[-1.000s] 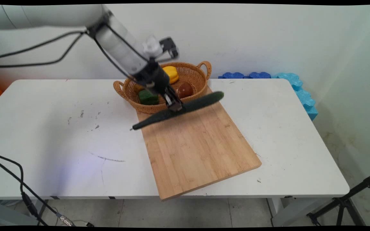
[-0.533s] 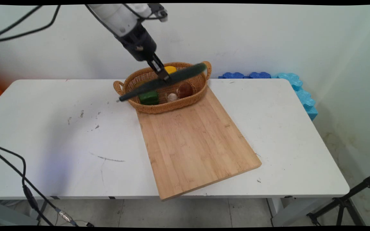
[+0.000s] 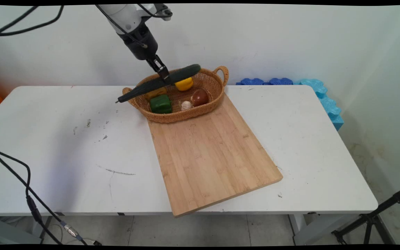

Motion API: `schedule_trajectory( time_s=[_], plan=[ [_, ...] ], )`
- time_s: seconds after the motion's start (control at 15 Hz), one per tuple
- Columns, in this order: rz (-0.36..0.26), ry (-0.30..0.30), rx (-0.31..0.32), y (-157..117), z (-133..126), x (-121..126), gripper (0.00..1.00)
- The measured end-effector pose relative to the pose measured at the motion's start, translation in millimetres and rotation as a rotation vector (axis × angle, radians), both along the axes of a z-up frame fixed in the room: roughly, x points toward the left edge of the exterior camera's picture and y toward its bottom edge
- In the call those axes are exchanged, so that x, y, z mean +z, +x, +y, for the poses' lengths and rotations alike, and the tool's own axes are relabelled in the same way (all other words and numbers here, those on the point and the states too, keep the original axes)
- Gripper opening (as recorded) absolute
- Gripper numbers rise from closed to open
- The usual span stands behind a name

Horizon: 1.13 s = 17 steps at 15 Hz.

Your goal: Place the picked object in the vegetable basket

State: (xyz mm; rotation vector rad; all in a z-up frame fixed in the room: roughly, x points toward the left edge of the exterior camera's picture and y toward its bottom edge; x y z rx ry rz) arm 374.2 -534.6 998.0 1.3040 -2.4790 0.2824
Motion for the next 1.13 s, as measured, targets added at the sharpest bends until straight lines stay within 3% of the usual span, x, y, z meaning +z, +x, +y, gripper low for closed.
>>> schedule_trajectory(
  time_s=[0.4,0.73,0.8,1.13],
  plan=[
    [-0.022,0.044,0.037,-2.6,-19.8,-39.2,0.0],
    [-0.017,0.043,0.035,-8.3,-37.3,-62.3,0.0],
    [-0.016,0.042,0.033,-8.5,-39.3,-64.5,1.0],
    [0.023,0.016,0.018,-9.0,-44.9,-61.1,1.0]
  ],
)
